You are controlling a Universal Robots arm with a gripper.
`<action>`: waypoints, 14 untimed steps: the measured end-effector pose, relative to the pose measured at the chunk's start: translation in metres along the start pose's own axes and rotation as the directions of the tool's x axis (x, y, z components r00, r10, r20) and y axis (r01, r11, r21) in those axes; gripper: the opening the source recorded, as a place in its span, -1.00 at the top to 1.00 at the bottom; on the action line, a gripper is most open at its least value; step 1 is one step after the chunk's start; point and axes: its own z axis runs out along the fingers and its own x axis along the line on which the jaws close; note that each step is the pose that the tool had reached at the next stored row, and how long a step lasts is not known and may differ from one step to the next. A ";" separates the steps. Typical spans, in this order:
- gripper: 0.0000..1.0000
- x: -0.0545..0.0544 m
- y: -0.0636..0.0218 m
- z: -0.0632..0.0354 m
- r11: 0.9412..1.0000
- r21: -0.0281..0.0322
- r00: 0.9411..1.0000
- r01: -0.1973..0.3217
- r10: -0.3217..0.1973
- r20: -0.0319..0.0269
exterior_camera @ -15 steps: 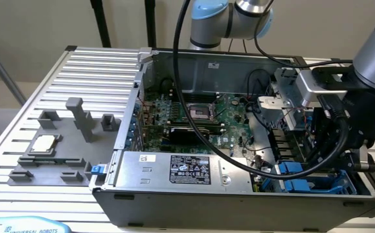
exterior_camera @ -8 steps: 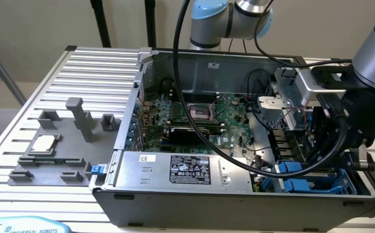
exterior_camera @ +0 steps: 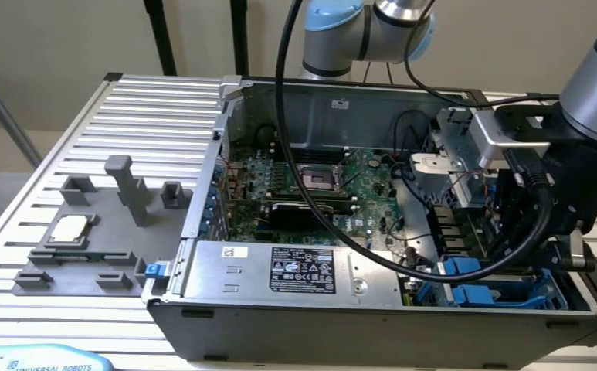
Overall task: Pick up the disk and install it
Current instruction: 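Insert the second disk wire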
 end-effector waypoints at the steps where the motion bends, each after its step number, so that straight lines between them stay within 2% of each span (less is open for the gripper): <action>1: 0.67 0.000 0.0000 0.0004 1.000 0.000 1.000 0.000 0.000 0.000; 11: 0.67 0.000 0.0002 0.0053 1.000 0.000 1.000 0.000 0.000 0.000; 13: 0.64 0.000 0.0002 0.0049 1.000 0.000 1.000 0.000 0.000 0.001; 14: 0.51 0.000 0.0001 0.0039 1.000 0.000 1.000 0.000 0.000 0.001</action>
